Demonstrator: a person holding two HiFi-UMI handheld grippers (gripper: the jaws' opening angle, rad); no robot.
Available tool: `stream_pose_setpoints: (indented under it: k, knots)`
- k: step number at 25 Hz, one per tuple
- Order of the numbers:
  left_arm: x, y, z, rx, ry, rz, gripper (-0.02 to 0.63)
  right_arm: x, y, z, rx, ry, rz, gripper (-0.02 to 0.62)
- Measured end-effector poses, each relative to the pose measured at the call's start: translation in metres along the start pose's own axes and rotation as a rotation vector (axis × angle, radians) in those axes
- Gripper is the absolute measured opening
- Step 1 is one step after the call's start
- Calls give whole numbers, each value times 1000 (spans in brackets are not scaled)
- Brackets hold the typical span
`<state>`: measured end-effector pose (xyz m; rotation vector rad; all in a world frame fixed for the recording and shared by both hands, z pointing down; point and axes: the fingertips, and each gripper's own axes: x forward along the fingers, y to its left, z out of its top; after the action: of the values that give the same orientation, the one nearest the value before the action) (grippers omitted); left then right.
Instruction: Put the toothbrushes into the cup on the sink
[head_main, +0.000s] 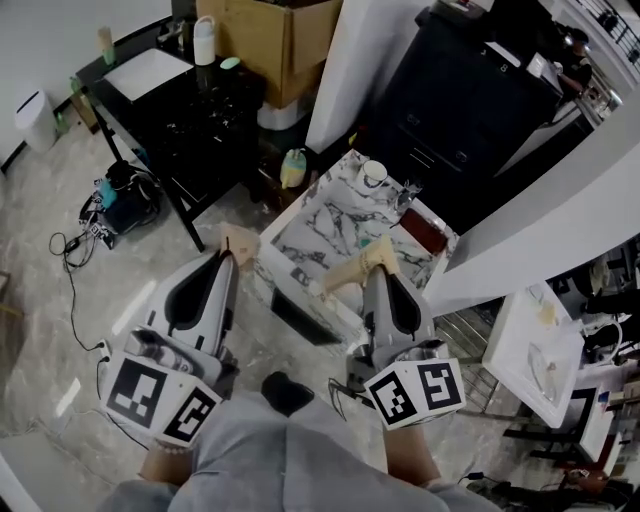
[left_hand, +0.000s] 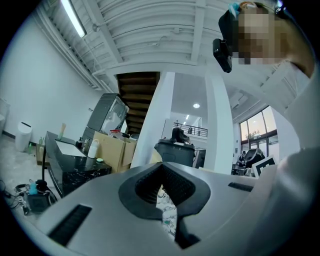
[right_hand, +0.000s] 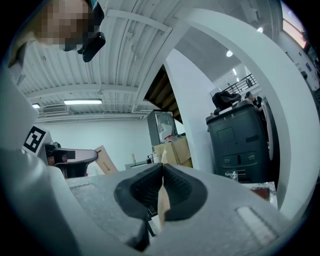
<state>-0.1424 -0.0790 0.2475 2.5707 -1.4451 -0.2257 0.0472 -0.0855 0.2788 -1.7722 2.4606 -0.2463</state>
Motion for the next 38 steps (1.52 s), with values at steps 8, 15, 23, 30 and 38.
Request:
stream_pose_setpoints:
  k: [8,15,23,30,38]
  knots:
    - [75,0,1,-8,-3,-22,5,51,-46,13,-10,9,13,2]
    - [115,-12,-10,-23,9,-52,5,65,-74,13,-33,9,2,2]
    - [150,-28,-16,-22,30,-119,6,62,-104,12,-18,3,-62,2]
    - [181,-33,-23,-26,50,-182,6,67,-128,12,-12,-5,-129,2]
    - [222,-15,-19,-25,71,-246,6,97,-145,13,-7,0,-201,2]
